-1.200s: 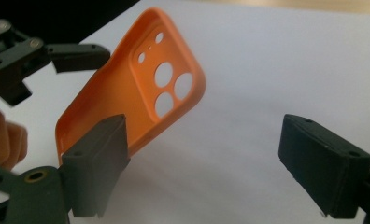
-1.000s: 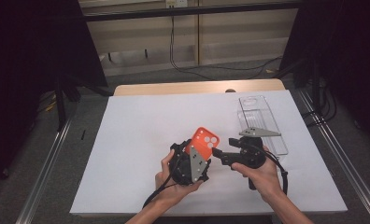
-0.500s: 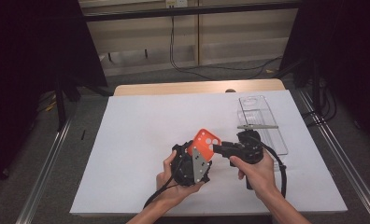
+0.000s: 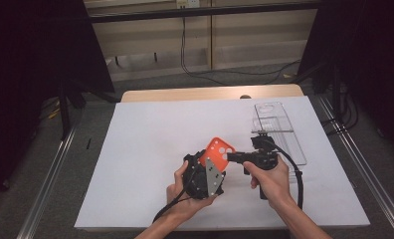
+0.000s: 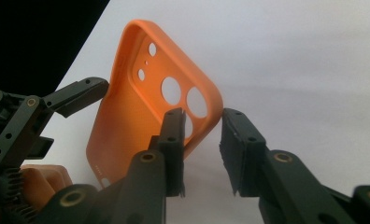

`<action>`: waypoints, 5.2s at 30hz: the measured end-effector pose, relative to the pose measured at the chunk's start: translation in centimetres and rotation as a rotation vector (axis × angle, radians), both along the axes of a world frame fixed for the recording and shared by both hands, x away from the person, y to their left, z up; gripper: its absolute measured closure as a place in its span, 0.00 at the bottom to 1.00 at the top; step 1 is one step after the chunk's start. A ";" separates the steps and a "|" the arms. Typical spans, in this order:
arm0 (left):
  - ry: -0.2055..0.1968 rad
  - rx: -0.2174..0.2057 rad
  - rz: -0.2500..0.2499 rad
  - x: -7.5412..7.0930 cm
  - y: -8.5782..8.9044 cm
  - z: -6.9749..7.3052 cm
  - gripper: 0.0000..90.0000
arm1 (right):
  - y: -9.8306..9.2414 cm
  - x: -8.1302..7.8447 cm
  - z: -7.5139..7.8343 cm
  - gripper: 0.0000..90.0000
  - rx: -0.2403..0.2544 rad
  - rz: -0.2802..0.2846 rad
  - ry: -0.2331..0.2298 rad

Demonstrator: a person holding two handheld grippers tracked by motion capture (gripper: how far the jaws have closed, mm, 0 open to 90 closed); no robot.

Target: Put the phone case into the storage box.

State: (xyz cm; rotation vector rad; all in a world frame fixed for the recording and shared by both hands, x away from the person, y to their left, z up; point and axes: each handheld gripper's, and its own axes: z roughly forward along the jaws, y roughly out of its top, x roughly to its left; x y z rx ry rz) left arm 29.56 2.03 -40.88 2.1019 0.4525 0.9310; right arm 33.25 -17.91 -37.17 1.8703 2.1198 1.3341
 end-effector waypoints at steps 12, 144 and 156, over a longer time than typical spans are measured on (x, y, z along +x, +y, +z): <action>-0.005 0.001 -0.007 -0.1 -0.1 0.0 0.16 | -0.3 -0.1 0.1 0.82 0.052 -0.021 0.039; 0.099 -0.581 0.193 -0.7 19.0 -1.5 0.03 | -6.8 1.5 5.4 0.95 -0.089 -0.138 -0.421; 0.100 -0.589 0.182 -0.5 18.8 -1.4 0.03 | -8.5 2.3 7.5 0.95 -0.106 -0.190 -0.486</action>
